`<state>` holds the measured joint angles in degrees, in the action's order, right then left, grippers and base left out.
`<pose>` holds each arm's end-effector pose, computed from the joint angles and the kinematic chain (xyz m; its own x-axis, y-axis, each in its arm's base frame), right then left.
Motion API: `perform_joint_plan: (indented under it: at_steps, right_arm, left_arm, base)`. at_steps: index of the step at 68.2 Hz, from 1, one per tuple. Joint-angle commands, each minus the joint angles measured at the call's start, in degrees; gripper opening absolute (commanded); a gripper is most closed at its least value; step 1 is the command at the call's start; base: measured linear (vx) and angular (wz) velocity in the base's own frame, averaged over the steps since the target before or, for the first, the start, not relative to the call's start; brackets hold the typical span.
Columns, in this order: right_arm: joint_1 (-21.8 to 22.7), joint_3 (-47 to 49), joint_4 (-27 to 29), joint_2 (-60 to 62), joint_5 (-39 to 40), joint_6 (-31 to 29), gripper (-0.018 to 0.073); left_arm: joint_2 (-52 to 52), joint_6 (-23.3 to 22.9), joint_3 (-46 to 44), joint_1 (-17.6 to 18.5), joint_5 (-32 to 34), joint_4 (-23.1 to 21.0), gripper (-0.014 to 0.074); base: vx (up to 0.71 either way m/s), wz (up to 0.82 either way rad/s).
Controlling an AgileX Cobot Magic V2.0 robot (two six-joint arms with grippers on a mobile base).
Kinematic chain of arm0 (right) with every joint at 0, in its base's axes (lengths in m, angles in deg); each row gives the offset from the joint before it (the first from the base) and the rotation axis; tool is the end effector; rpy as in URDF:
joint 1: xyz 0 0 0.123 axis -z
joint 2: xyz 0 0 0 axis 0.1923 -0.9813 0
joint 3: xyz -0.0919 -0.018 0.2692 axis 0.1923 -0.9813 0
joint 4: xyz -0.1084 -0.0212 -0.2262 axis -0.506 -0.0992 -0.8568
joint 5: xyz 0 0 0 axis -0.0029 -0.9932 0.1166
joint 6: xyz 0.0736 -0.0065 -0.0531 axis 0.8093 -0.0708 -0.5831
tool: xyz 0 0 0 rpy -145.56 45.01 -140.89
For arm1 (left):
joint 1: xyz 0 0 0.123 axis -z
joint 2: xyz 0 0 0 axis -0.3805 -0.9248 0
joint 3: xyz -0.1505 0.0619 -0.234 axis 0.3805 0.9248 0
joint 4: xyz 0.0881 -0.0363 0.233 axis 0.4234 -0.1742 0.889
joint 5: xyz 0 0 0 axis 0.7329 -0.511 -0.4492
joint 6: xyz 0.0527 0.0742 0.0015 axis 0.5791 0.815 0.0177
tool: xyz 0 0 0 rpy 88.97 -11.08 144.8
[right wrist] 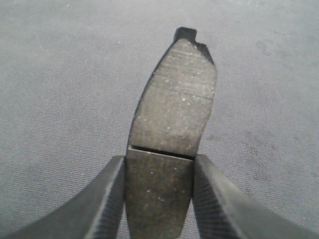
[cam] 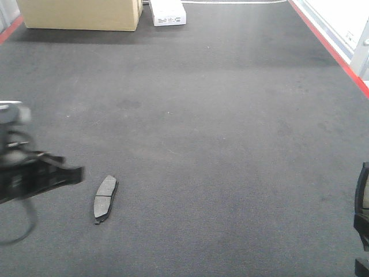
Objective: Move and align brake pads A on conveyor
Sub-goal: 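Lower the left gripper's brake pad onto the belt and open it, then lower the right gripper's brake pad onto the belt beside the first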
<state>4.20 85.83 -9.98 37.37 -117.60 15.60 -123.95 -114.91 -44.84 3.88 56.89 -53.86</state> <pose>0.0889 0.0135 0.2647 -0.5025 -0.1141 -0.8570 -0.1718 0.9847 -0.0303 0.1972 -0.0783 0.2810 -0.6482 -0.0163 -0.7613 0.1136 0.9865 -0.1179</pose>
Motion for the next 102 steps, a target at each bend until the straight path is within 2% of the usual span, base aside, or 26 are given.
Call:
perform_joint_plan:
  at_steps: [1, 25, 40, 86, 102]
  right_arm:
    - [0.08, 1.75, 0.03, -0.30, 4.93, -0.27, 0.0004]
    - [0.08, 1.75, 0.03, -0.30, 4.93, -0.27, 0.0004]
    - [0.08, 1.75, 0.03, -0.30, 4.93, -0.27, 0.0004]
    - [0.08, 1.75, 0.03, -0.30, 6.37, -0.27, 0.0004]
    - [0.08, 2.03, 2.87, -5.61, 8.71, -0.07, 0.0004]
  left_arm:
    - [7.23, -0.39, 0.99, 0.18, 2.58, 1.70, -0.0008]
    - [31.35, -0.33, 12.98, 0.18, 2.43, 2.26, -0.0006]
    - [40.53, -0.33, 15.16, 0.18, 2.68, 2.39, -0.0006]
    - [41.35, -0.38, 15.16, 0.18, 2.42, 2.19, -0.0006]
    - [41.35, -0.38, 15.16, 0.18, 2.42, 2.19, -0.0006]
  base:
    - [0.00, 0.00]
    - [0.00, 0.00]
    - [0.00, 0.00]
    - [0.00, 0.00]
    - [0.00, 0.00]
